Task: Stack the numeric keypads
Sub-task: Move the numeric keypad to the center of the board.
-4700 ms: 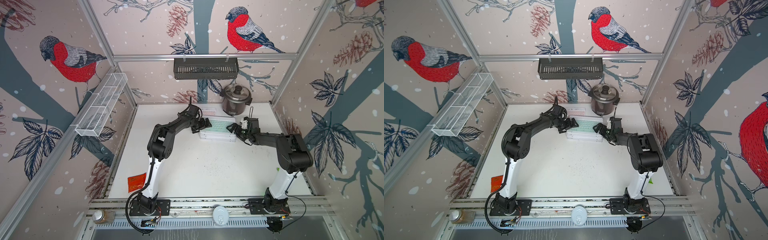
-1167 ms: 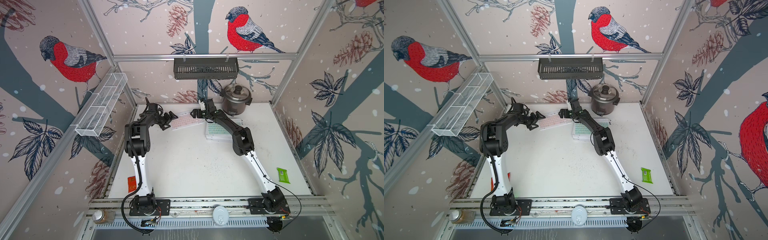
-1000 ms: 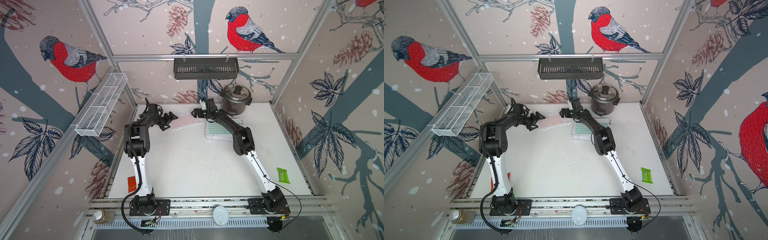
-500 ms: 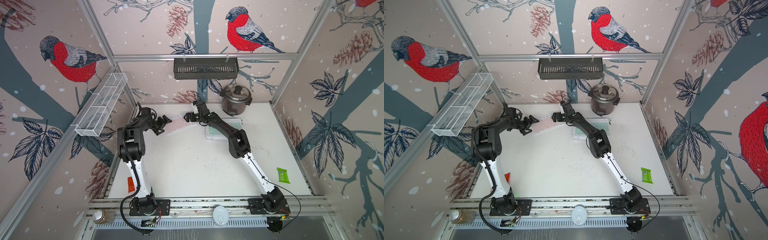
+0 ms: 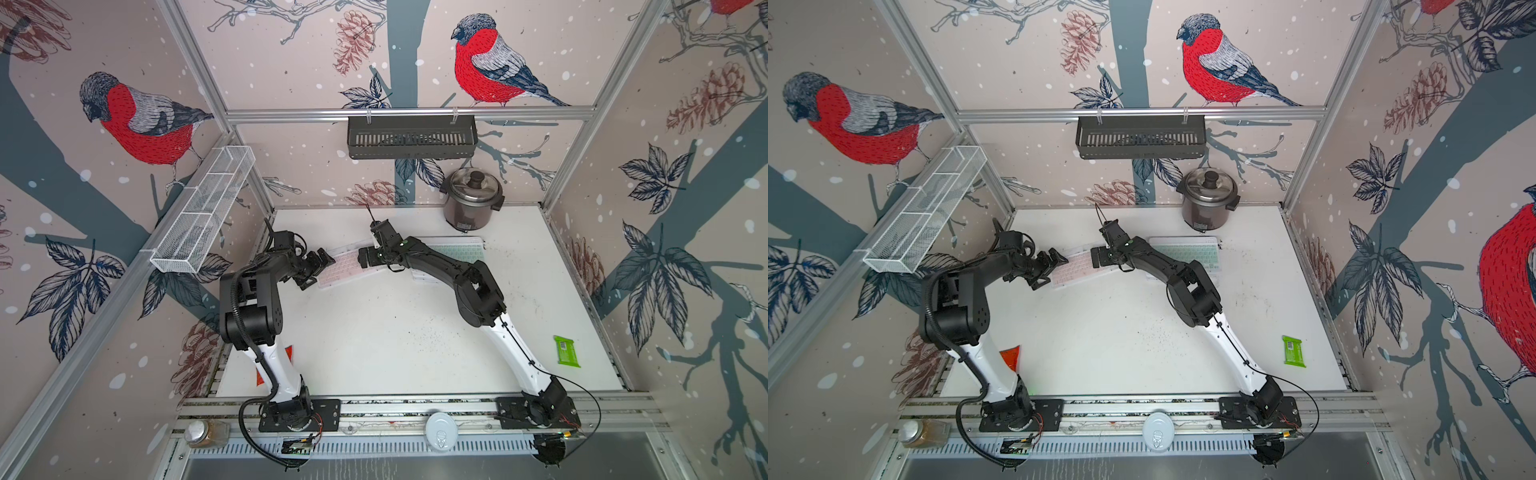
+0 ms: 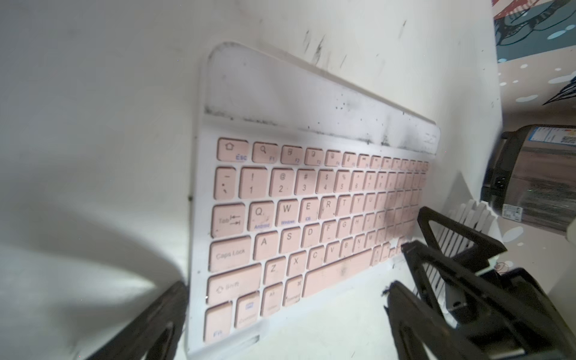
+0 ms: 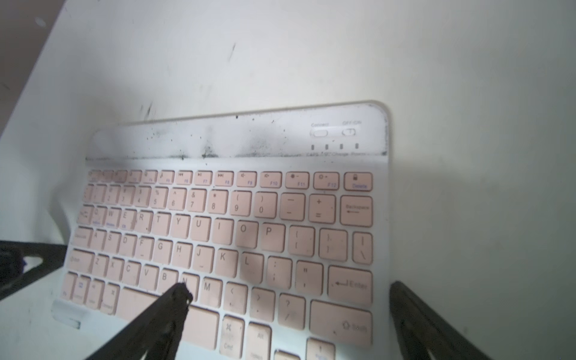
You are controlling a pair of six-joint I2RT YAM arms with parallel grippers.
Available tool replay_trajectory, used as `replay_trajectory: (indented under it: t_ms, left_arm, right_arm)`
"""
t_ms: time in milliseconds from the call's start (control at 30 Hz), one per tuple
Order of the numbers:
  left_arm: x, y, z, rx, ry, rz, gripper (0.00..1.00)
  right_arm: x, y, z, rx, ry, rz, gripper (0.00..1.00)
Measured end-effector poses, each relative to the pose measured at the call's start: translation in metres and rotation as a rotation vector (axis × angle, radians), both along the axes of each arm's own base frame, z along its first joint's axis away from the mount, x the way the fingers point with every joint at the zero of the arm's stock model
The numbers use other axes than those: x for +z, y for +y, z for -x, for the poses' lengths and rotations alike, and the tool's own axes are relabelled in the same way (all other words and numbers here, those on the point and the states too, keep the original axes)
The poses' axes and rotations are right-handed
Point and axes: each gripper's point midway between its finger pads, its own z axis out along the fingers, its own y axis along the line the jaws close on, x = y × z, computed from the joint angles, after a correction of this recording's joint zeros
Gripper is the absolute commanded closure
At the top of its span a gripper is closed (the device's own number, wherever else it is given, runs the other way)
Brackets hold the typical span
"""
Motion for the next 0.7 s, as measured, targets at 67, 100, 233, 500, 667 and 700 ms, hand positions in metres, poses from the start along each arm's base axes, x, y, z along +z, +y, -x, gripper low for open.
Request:
replay_trajectory:
  t_ms: [67, 100, 233, 500, 667, 700]
  left_arm:
    - [-0.002, 0.002, 0.01, 0.004, 0.001, -0.02, 0.01]
    - [-0.003, 0.002, 0.016, 0.005, -0.002, -0.029, 0.01]
    - [-0.005, -0.003, 0.04, -0.003, -0.015, -0.048, 0.01]
    - [-0.007, -0.031, 0.083, -0.073, -0.095, -0.075, 0.01]
    - [0.006, -0.049, 0.115, -0.1, 0.019, 0.01, 0.01]
    - [0.012, -0.053, 0.117, -0.101, 0.05, 0.039, 0.01]
  right_arm:
    - [-0.002, -0.002, 0.02, -0.001, 0.028, 0.028, 0.01]
    - [-0.003, -0.004, 0.031, 0.001, 0.042, 0.044, 0.01]
    - [-0.008, -0.017, 0.085, 0.024, 0.098, 0.109, 0.0]
    - [-0.014, -0.056, 0.172, 0.044, 0.108, 0.139, 0.01]
    - [-0.002, -0.088, 0.21, 0.066, 0.192, 0.092, 0.0]
    - [0.006, -0.091, 0.21, 0.067, 0.209, 0.043, 0.0]
